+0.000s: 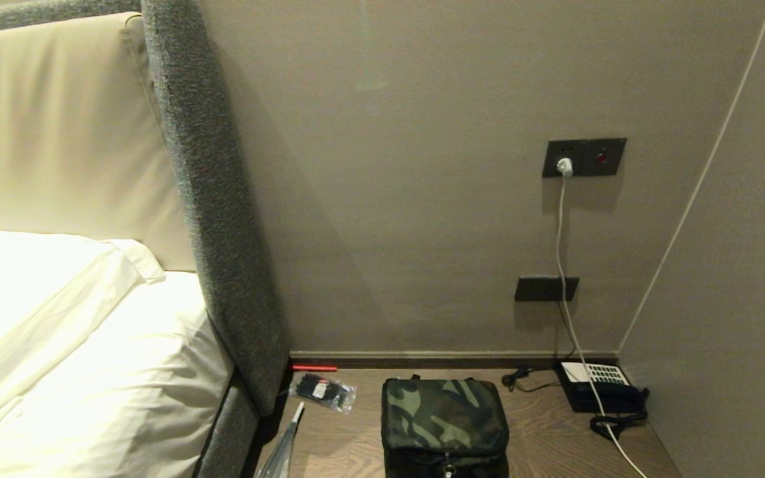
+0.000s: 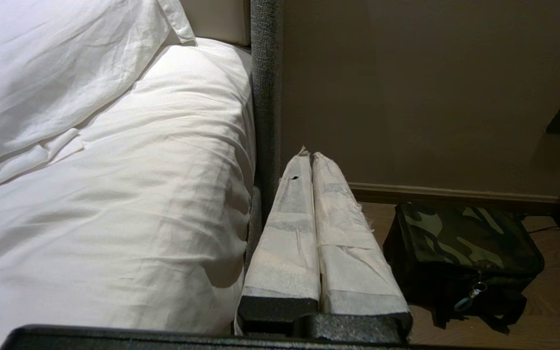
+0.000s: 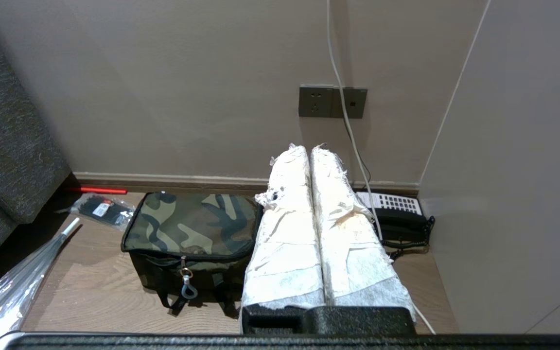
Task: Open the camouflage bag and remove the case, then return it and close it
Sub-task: Open the top of the storage box
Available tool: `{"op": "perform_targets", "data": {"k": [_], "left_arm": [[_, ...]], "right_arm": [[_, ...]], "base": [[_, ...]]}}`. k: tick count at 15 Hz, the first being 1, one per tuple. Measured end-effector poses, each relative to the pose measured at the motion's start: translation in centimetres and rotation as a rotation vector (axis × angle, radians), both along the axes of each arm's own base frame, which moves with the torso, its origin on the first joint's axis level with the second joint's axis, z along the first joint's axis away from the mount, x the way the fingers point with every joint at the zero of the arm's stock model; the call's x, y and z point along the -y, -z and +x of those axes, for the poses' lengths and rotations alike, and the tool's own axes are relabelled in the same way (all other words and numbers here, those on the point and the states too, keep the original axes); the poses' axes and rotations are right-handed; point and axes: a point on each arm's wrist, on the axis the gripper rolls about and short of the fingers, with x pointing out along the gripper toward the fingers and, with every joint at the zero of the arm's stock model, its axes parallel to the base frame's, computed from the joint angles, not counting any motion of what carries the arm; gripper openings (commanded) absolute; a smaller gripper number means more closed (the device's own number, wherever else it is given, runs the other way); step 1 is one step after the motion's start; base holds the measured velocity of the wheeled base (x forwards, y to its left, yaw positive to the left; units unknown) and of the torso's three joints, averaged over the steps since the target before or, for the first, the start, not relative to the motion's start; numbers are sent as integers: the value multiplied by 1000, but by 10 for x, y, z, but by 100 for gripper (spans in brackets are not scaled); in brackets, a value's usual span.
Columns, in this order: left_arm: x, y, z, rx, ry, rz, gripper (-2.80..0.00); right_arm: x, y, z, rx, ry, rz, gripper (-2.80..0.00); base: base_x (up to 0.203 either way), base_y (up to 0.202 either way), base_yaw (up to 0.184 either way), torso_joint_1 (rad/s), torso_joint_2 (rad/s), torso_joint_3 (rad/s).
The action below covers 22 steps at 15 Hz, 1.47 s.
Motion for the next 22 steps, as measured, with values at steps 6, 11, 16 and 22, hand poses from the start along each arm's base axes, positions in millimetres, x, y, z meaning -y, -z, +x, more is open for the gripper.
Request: {"op": "perform_targets", "data": {"k": [6,11,16,22], "left_arm": [[0,0,0,0,0,0,-280],[0,0,0,0,-1,6,-280],[0,0,0,-2,0,3,-280],[0,0,0,0,-1,3,-280]], "right_arm": [[0,0,0,0,0,0,-280],[0,0,0,0,0,0,-280],[0,0,0,0,0,0,-280],[0,0,0,0,0,0,-280]], "base": [[0,0,0,0,0,0],[0,0,0,3,2,-152],[0,0,0,2,2,-198],[0,0,0,3,4,-196]]}}
